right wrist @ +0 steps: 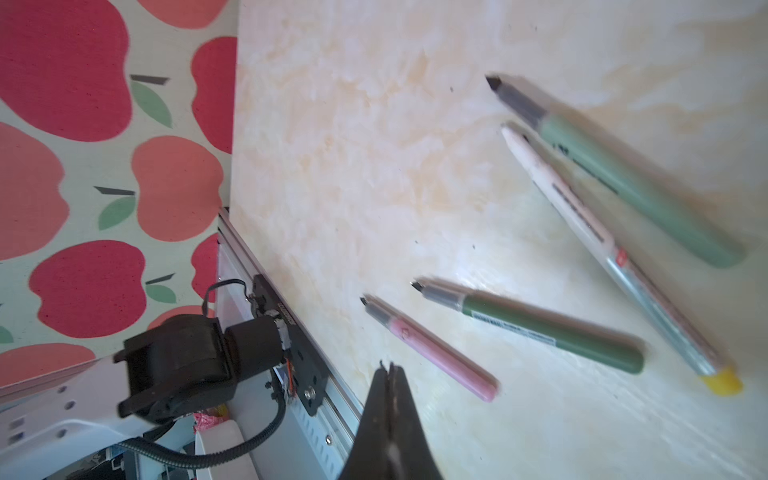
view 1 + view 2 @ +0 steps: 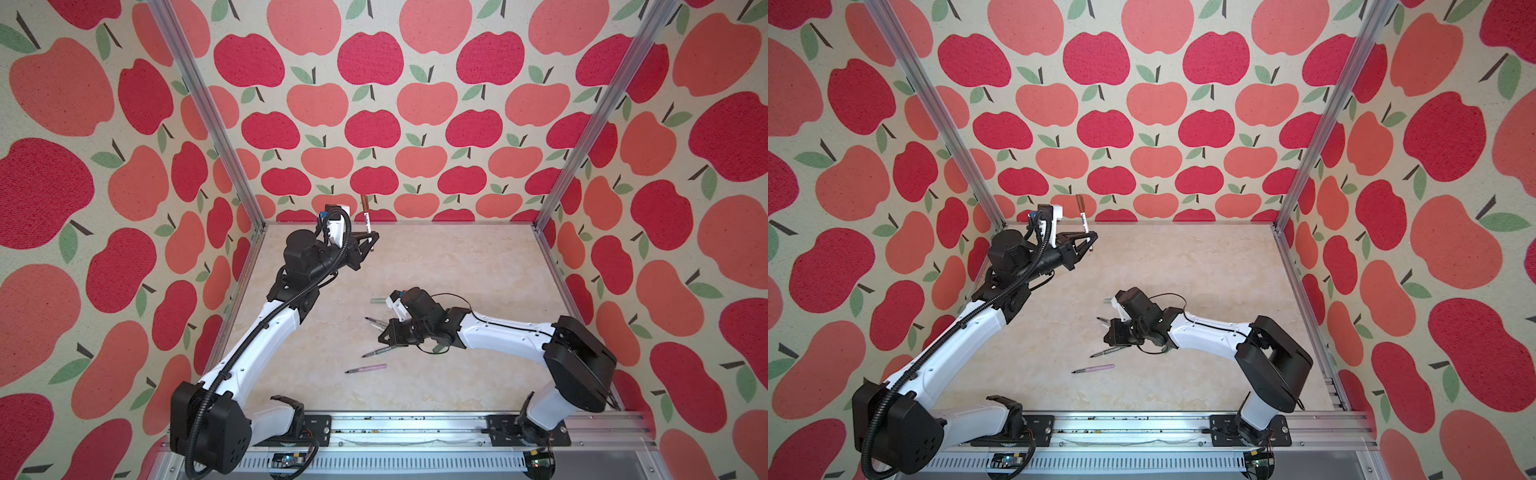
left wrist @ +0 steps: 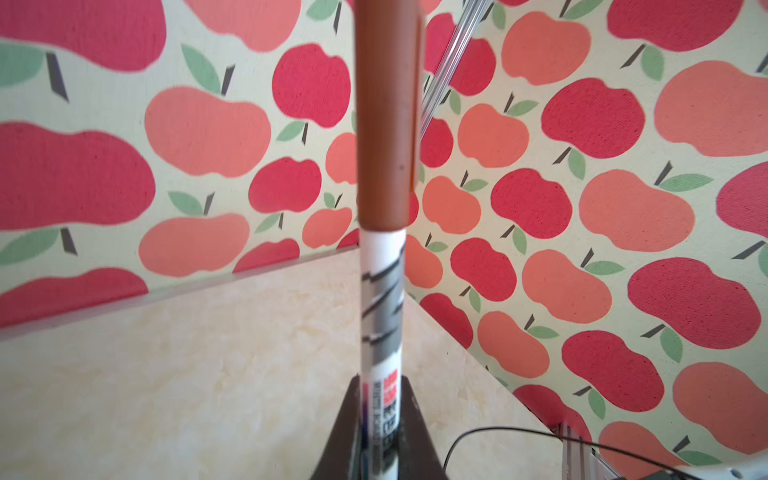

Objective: Insert the pens into the pen caps

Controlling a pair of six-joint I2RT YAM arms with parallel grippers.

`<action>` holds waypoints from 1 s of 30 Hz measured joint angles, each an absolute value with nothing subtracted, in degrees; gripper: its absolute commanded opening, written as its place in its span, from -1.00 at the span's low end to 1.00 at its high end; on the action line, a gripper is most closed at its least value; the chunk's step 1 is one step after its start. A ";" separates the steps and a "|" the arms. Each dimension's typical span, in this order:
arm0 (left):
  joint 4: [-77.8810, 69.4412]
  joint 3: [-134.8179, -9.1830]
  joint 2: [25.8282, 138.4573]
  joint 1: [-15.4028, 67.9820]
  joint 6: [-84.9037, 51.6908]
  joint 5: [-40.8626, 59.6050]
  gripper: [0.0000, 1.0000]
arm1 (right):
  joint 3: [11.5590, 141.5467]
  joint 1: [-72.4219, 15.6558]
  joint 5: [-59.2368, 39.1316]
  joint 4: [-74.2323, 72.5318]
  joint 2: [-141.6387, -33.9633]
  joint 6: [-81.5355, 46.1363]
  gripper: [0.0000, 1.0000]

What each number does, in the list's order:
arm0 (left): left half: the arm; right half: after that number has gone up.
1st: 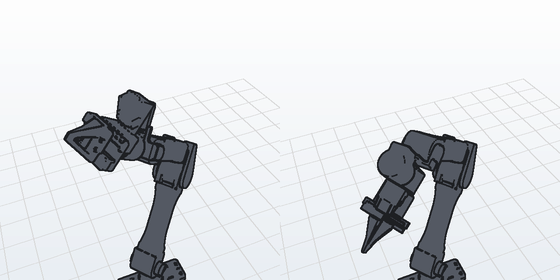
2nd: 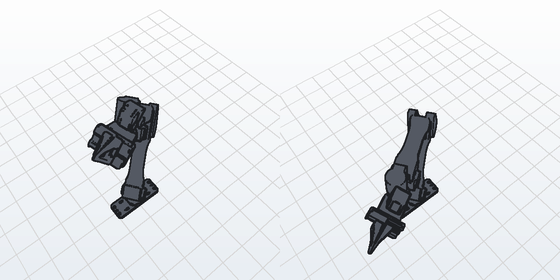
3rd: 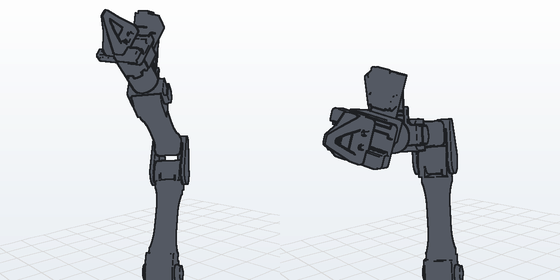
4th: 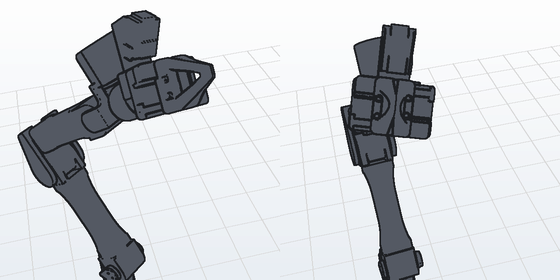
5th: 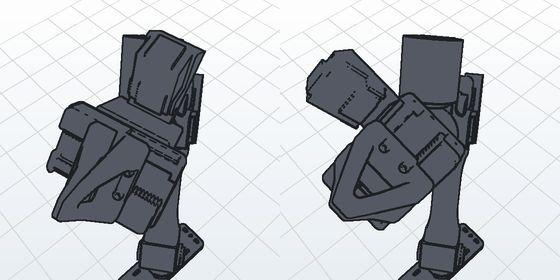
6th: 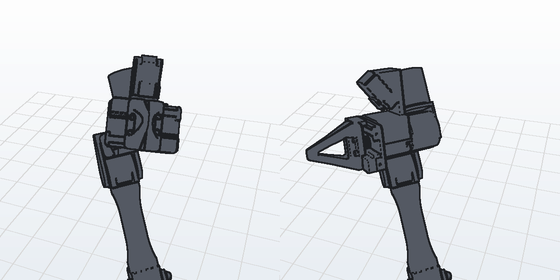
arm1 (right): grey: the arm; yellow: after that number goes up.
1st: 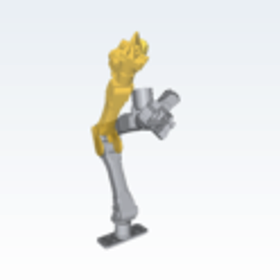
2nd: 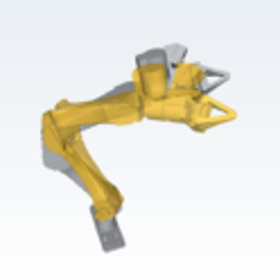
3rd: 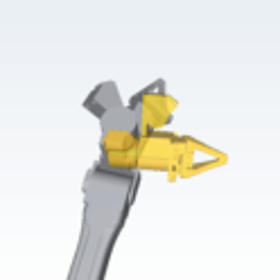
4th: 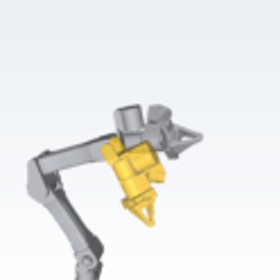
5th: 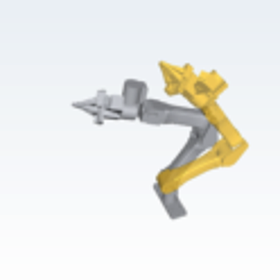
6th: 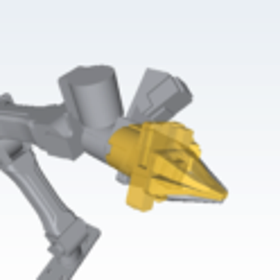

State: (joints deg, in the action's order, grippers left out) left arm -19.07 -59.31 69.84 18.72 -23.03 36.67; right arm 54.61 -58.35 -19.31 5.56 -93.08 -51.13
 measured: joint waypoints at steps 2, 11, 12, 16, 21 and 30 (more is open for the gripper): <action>-21.08 -59.24 69.25 18.72 -23.05 36.69 -1.00 | 54.43 -57.78 -19.25 7.22 -92.51 -51.09 -1.00; -21.26 -54.63 68.25 18.74 -23.22 36.95 -1.00 | 56.27 -55.42 -15.53 12.95 -82.19 -46.26 -0.81; -21.02 -54.02 67.77 18.79 -23.38 37.04 -1.00 | 56.62 -55.31 -14.33 14.00 -80.03 -44.91 -0.77; -19.38 -50.87 64.69 20.10 -23.94 37.52 -1.00 | 58.17 -54.26 -10.33 16.73 -71.66 -39.88 -0.65; -13.85 -47.48 60.10 25.21 -22.74 37.78 -1.00 | 61.80 -52.88 -7.94 17.69 -64.93 -33.61 -0.55; -7.84 -42.46 54.08 31.68 -21.30 37.30 -1.00 | 65.10 -52.80 -9.13 15.62 -64.31 -27.86 -0.38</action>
State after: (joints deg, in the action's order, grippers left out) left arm -7.84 -42.46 54.08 31.68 -21.30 37.30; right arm 65.10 -52.80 -9.13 15.62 -64.31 -27.86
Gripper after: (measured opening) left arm 0.127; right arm 0.294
